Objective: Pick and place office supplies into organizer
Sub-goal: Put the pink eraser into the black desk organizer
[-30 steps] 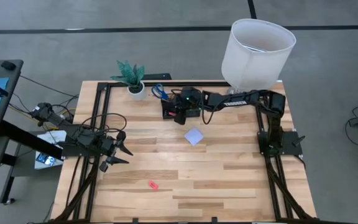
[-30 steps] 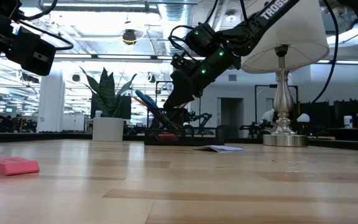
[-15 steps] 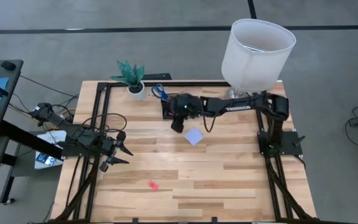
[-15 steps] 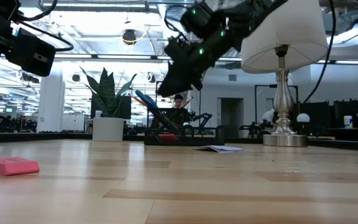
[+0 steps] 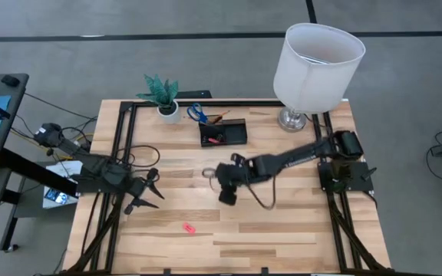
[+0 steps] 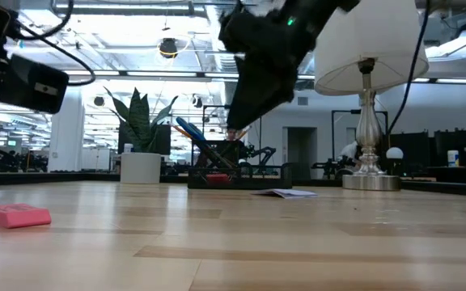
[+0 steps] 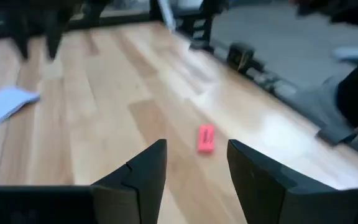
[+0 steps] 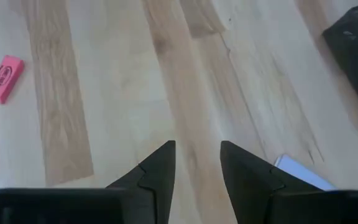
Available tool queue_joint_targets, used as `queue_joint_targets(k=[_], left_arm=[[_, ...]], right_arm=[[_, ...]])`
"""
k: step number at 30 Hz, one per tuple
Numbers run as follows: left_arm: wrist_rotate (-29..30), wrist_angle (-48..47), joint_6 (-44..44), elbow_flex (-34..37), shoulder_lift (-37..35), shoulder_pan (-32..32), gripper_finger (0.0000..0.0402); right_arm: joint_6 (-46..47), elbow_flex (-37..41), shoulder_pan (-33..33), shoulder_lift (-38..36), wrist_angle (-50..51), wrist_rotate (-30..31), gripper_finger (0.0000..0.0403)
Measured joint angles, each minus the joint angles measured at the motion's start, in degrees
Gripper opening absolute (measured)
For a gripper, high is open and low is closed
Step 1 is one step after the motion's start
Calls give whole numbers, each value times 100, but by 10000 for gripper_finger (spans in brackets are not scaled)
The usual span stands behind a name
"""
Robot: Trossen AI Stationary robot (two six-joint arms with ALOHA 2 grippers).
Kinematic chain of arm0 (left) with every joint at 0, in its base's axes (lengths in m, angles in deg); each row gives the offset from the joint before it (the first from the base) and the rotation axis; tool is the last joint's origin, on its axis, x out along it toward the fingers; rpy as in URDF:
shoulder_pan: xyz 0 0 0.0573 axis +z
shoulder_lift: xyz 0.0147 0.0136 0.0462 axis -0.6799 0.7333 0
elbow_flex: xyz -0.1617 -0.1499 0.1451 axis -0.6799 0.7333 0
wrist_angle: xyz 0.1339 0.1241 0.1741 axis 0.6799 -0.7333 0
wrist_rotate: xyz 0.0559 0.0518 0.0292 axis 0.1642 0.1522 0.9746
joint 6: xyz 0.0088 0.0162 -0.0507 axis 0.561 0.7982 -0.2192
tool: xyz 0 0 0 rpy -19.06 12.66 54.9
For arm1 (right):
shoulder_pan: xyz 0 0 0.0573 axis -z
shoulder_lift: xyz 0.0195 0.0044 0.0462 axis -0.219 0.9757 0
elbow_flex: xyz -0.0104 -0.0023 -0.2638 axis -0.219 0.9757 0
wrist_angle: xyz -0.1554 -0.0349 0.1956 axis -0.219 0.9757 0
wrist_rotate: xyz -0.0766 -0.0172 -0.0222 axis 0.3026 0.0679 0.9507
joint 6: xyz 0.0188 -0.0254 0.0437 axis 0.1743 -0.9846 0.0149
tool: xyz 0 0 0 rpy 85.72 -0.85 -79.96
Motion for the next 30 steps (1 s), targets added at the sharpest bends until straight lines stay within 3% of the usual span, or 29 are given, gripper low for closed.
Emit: queue_joint_targets(k=[6,12,22,30], left_arm=[[50,421,95,0,766,134,163],[-46,880,292,3,1334,148,163],[-48,1753,246,11,2420,146,163],[-51,2764,180,15,3756,146,163]], right_arm=[[740,0,-802,0,28,1418,123],[1331,0,-1320,2,26,2159,123],[1757,0,-1708,22,28,2647,123],[1876,0,-1784,22,27,2748,123]])
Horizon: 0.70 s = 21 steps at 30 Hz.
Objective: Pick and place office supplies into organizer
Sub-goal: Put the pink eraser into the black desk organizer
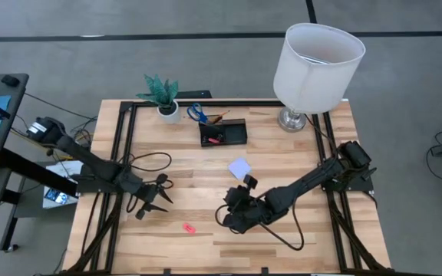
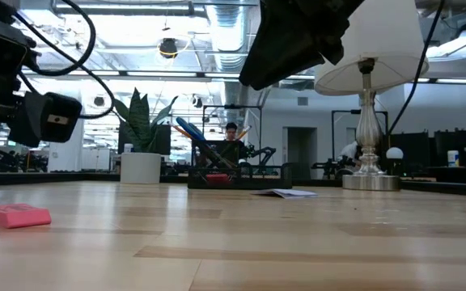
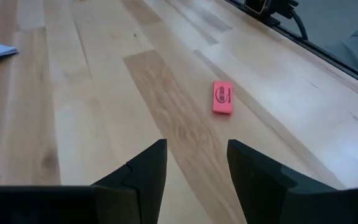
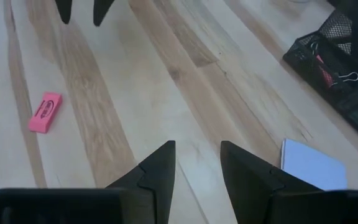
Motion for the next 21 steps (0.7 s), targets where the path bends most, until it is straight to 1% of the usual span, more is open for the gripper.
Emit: queue_joint_targets(k=[15,21], left_arm=[[-350,2554,-189,5,2633,-2,163],[-467,3369,-226,7,3526,0,163]], right_arm=[[63,2,-38,0,-7,-2,123],[64,2,-38,0,-19,-4,123]])
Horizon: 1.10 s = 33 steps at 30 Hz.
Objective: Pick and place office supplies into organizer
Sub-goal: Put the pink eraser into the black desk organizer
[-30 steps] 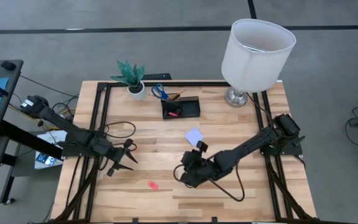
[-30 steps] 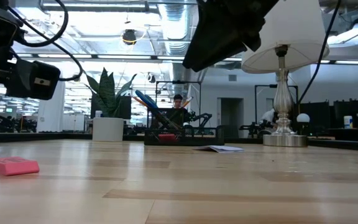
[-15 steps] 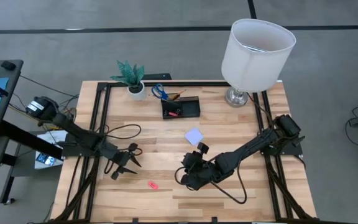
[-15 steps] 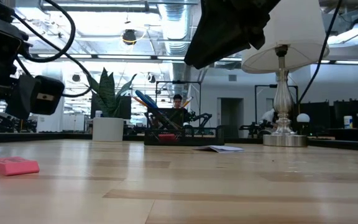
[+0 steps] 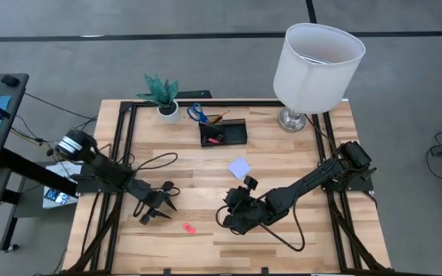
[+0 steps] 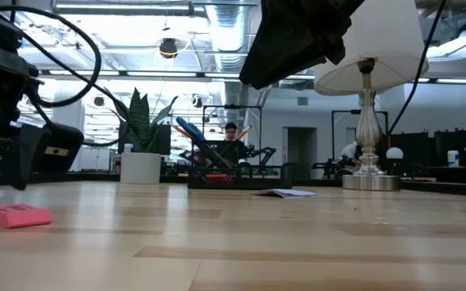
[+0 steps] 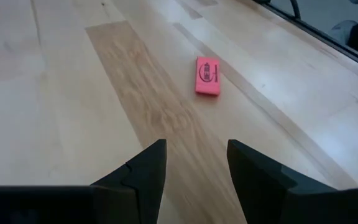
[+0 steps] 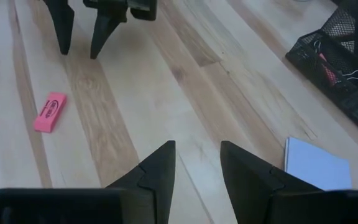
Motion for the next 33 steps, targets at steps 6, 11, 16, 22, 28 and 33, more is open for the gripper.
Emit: queue_joint_targets(k=[6,11,16,22,28,33], left_arm=[[-193,871,-42,0,817,2,163],[-329,1555,-42,-39,1474,47,163],[-755,2276,1,-197,2164,255,163],[-1334,2703,170,-426,2811,585,163],[-1589,2676,398,-503,2805,734,163],[-1572,2650,521,-522,2809,749,163]], right_arm=[[-1,0,-2,0,-70,-6,123],[-1,2,-2,0,-74,-22,123],[-1,2,1,0,-80,-158,123],[-1,2,-2,0,-98,-175,123],[-5,2,-4,0,-89,-175,123],[-21,2,-4,0,-74,-214,123]])
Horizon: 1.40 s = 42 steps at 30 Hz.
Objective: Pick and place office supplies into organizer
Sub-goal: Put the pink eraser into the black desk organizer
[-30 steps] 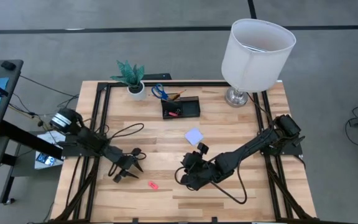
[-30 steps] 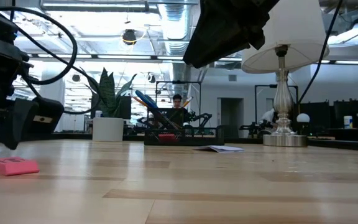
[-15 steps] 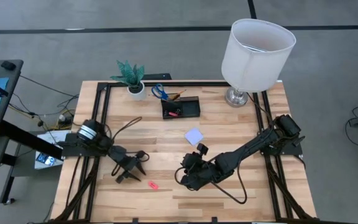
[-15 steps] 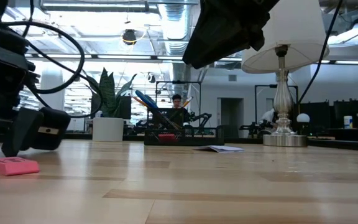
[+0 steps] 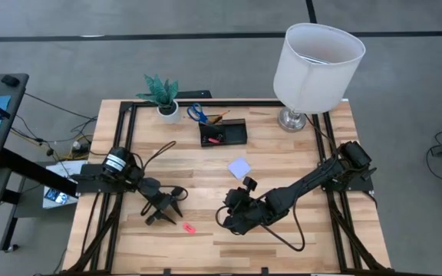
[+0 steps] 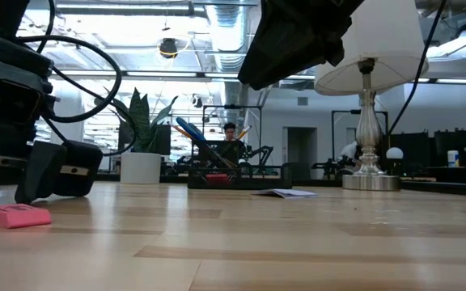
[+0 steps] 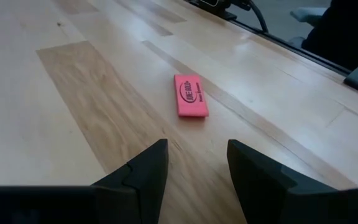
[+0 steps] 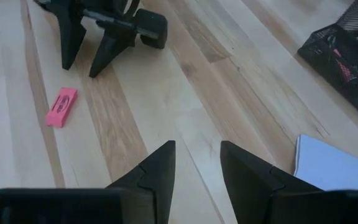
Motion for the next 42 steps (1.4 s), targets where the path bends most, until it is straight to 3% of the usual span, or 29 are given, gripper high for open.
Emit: queue_joint_targets(k=[5,26,42], left_arm=[[47,-17,249,-57,4,-2,163],[745,-501,873,-537,0,-382,163],[670,-656,304,-565,2,-467,163]], right_arm=[[-244,0,2,0,2,-265,123],[-282,0,3,0,-14,-263,123],[-242,0,-7,1,2,-416,123]])
